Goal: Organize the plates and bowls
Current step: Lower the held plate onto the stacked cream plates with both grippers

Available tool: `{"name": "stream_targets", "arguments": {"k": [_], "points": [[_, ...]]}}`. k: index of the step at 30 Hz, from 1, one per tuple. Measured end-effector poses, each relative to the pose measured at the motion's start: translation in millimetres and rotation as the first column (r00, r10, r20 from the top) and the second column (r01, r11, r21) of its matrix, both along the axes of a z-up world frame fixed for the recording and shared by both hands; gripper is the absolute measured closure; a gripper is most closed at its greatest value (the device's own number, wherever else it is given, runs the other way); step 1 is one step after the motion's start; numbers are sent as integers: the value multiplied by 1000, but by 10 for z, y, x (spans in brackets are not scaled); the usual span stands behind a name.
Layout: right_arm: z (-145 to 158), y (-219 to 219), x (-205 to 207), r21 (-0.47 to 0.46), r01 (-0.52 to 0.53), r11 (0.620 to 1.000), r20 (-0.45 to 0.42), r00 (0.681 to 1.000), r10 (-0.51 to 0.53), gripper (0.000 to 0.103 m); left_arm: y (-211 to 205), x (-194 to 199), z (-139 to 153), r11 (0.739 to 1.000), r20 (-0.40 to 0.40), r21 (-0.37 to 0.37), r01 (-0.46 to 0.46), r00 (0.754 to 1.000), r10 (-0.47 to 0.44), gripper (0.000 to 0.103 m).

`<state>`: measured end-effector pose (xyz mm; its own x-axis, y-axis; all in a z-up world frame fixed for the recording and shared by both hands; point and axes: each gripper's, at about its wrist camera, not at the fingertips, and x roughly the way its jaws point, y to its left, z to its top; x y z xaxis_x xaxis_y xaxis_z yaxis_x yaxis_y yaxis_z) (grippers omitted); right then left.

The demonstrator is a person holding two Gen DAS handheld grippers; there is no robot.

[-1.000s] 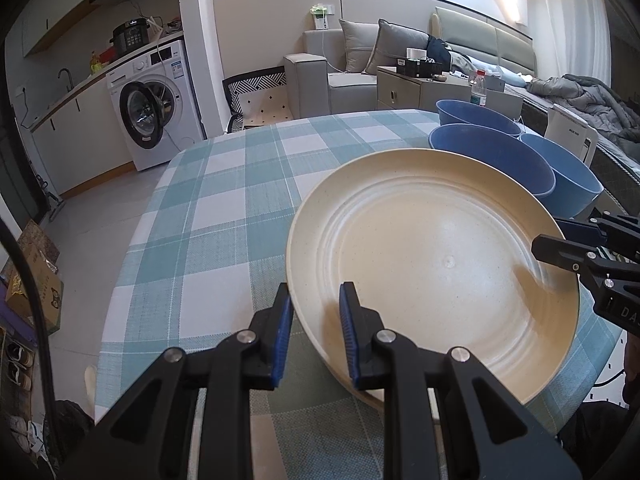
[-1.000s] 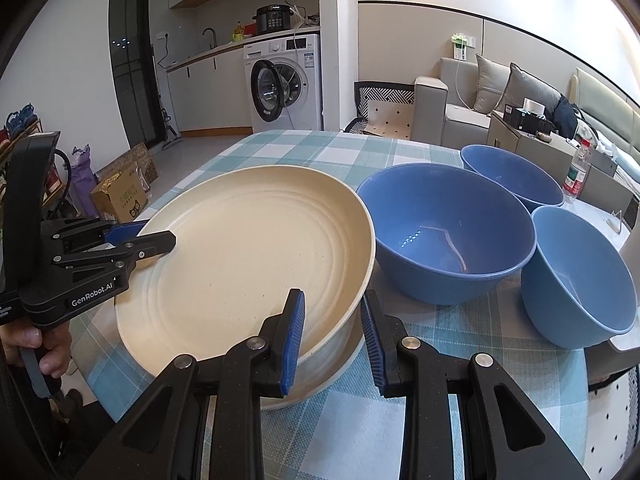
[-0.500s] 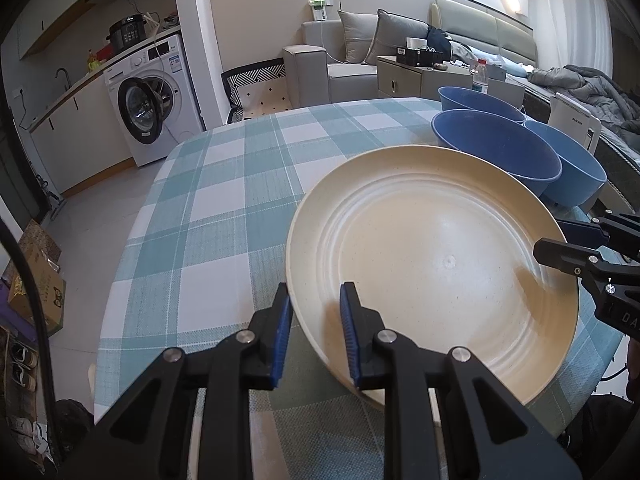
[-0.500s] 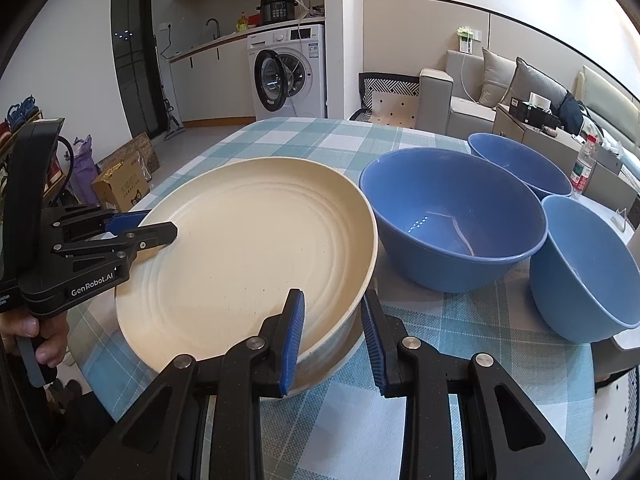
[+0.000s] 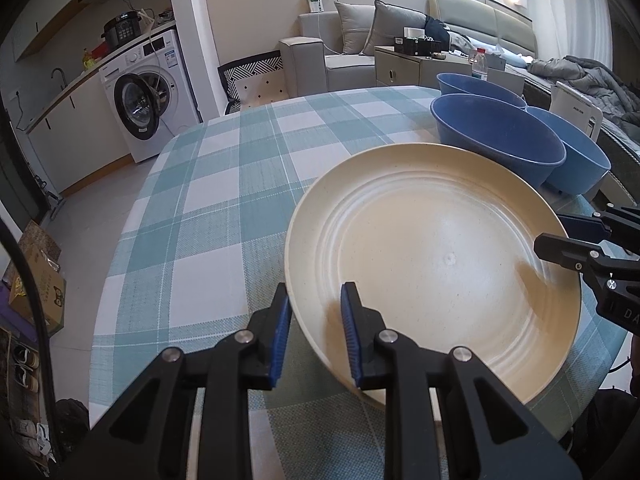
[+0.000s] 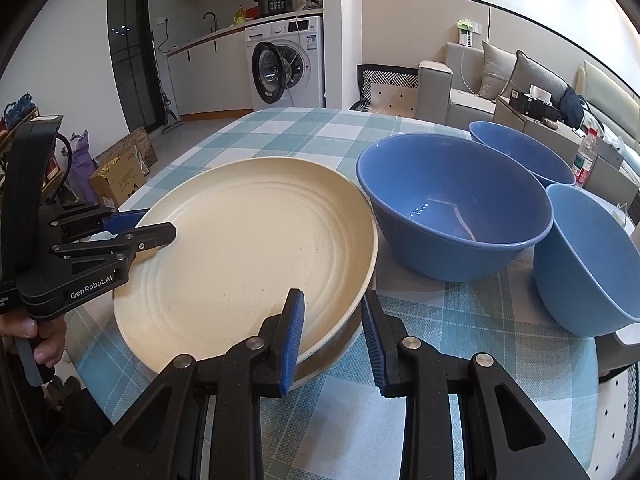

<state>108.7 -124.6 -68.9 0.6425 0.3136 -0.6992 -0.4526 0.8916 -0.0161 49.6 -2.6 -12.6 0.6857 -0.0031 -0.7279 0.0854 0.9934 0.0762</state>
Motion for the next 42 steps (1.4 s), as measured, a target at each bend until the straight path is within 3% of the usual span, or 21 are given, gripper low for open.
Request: {"name": "stream_targets", "arguments": {"k": [42], "points": [[-198, 19, 57, -47, 13, 999, -31, 999, -15, 70, -72, 59, -164, 999, -32, 33, 12, 999, -11, 76]]}}
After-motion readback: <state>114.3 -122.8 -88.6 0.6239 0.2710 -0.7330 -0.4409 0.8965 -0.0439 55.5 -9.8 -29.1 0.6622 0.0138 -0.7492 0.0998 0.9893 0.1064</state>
